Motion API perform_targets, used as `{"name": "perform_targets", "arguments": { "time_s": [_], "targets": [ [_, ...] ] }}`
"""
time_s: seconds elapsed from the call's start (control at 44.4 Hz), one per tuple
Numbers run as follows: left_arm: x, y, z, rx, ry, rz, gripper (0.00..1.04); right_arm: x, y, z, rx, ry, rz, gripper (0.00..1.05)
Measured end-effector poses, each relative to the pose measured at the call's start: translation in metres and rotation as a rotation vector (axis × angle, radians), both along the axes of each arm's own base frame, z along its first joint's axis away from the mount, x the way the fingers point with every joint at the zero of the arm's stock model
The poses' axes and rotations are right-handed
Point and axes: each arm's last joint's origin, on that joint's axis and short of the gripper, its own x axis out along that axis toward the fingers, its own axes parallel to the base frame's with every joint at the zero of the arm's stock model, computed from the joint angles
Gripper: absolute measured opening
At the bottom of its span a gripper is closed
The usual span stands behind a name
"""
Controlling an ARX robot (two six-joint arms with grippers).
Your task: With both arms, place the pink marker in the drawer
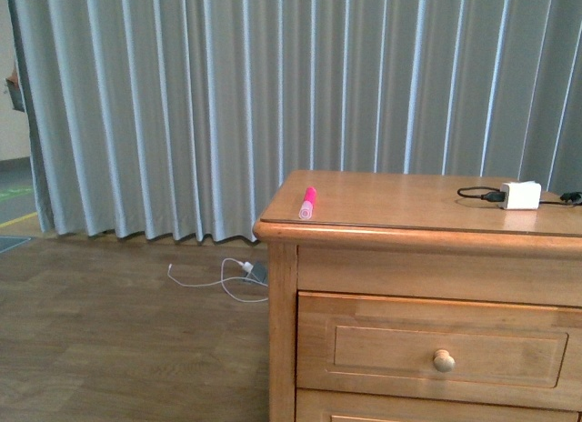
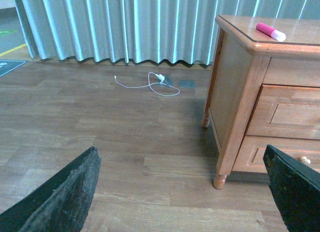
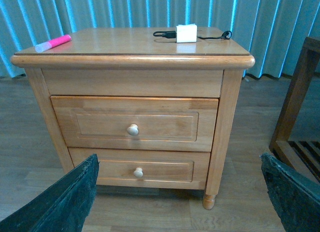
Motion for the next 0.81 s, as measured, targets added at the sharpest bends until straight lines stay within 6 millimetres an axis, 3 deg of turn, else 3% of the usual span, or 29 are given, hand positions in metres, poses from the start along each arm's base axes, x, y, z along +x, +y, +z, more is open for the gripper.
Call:
{"name": "perform_targets", "arguments": {
  "time_s": [0.18,0.36,0.518,0.81],
  "targets": [
    [0.000,0.000,0.000,0.000,0.000,0.000,0.99,0.003,0.003,-0.006,-0.059,0.287,-0.086,0.96],
    [0.000,0.000,0.000,0.000,0.000,0.000,0.99,0.021,0.013,0.016,-0.040,0.281,-0.015,0.96],
    [0.000,0.000,0.000,0.000,0.000,0.000,0.99,0.059,0.024,0.020,-0.014,0.344,0.020,0.96],
    [0.000,0.000,0.000,0.000,0.000,0.000,0.99,0.140,0.055,0.008,-0.026,0.435,0.037,0.96]
  ]
}}
